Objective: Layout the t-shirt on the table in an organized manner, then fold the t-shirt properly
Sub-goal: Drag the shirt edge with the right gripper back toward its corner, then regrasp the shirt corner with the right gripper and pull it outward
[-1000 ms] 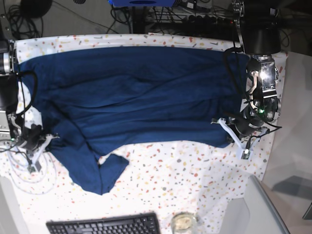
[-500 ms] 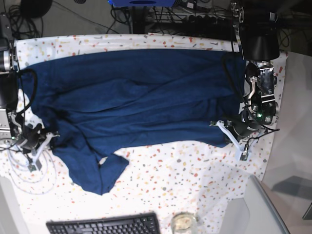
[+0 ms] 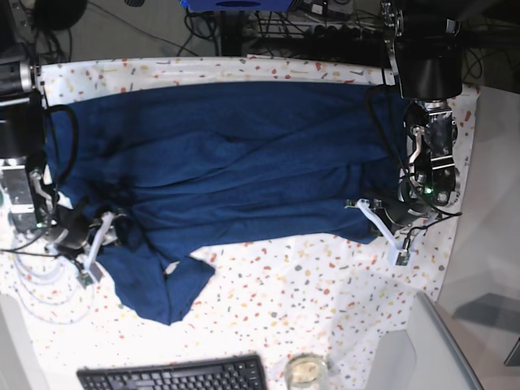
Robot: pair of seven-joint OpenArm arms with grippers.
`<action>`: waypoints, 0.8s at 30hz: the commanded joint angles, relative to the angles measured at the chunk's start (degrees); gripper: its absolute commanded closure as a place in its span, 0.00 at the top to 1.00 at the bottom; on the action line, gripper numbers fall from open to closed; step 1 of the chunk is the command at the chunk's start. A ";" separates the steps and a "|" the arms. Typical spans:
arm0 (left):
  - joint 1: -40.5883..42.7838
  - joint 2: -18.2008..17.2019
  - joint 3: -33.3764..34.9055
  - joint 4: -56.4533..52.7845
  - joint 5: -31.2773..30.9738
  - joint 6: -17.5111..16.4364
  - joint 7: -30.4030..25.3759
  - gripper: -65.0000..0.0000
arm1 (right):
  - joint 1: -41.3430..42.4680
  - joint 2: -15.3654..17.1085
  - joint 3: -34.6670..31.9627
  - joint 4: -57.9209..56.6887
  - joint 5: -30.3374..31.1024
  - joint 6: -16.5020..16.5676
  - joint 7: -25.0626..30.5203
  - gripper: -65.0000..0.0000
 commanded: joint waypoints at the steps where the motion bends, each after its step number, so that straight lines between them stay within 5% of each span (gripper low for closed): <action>1: -1.40 -0.37 -0.12 0.98 -0.08 -0.12 -1.05 0.00 | 1.94 1.13 0.17 0.72 0.27 0.03 1.04 0.50; 11: -1.23 -0.37 -0.12 1.07 -0.08 -0.12 -0.87 0.00 | 6.42 -0.54 -5.20 -8.60 0.27 0.03 4.73 0.48; 15: -1.23 -0.37 -0.12 1.07 -0.08 -0.12 -0.87 0.00 | 6.86 -0.28 -5.11 -9.92 0.27 -0.41 6.40 0.21; 18: -1.14 -0.37 -0.12 1.07 -0.08 -0.12 -0.87 0.00 | 7.13 0.77 -5.11 -10.01 0.27 -3.75 6.40 0.01; 24: -1.14 -0.37 -0.12 1.07 -0.08 -0.12 -0.87 0.00 | 7.30 1.57 -4.76 -9.48 0.27 -4.89 6.40 0.00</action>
